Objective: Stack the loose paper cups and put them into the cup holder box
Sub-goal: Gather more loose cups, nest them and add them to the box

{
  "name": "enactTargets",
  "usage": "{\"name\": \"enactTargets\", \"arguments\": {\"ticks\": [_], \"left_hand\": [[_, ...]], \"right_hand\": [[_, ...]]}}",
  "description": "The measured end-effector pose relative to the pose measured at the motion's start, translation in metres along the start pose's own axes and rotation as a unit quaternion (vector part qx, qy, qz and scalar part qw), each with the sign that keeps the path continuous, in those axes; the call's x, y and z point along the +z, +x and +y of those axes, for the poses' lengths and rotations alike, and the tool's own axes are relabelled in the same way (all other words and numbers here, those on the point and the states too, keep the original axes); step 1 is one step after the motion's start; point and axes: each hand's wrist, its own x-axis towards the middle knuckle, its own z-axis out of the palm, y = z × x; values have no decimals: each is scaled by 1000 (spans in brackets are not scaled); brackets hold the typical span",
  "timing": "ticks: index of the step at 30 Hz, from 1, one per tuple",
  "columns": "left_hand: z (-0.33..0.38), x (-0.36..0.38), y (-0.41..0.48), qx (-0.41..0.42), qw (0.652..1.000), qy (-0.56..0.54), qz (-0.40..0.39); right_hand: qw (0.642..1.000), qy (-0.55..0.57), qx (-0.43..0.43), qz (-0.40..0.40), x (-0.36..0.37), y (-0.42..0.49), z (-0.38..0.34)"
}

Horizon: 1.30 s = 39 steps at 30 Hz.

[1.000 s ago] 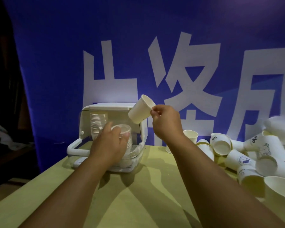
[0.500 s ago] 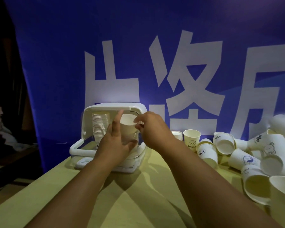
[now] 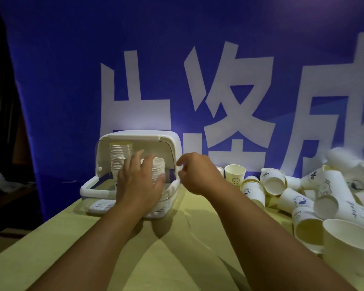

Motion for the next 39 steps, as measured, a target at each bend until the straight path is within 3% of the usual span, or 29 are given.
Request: {"name": "enactTargets", "arguments": {"ticks": [2,4,8,13,16,19,23,27,30,33,39], "left_hand": [[17,-1,-6,53,996,-14,72],[38,3,-16,107,989,-54,82],[78,17,-32,142,983,-104,-46],[106,45,-30,61,968,-119,-212],[116,68,-18,28,959,-132,-248],[126,94,-4,26,959,-131,-251],[132,128,16,24,966,-89,-243],[133,145,25,4,985,-50,-165],[134,146,34,19,991,2,-135],[134,134,34,3,987,-36,-155],[129,73,9,5,985,-142,-101]], "right_hand": [[998,-18,49,27,-16,-2,16],[993,-41,102,34,-31,-9,36],[967,-147,202,40,-45,-29,78],[934,-236,267,15,-46,-36,111],[935,-202,290,2,-41,-34,121],[945,-142,295,6,-36,-32,128],[945,-145,292,-23,-34,-26,134],[940,-146,301,-71,-35,-20,133],[945,-129,296,-58,-36,-18,134],[947,-122,293,-41,-43,-16,128],[956,-94,277,-37,-64,-9,105]]}}
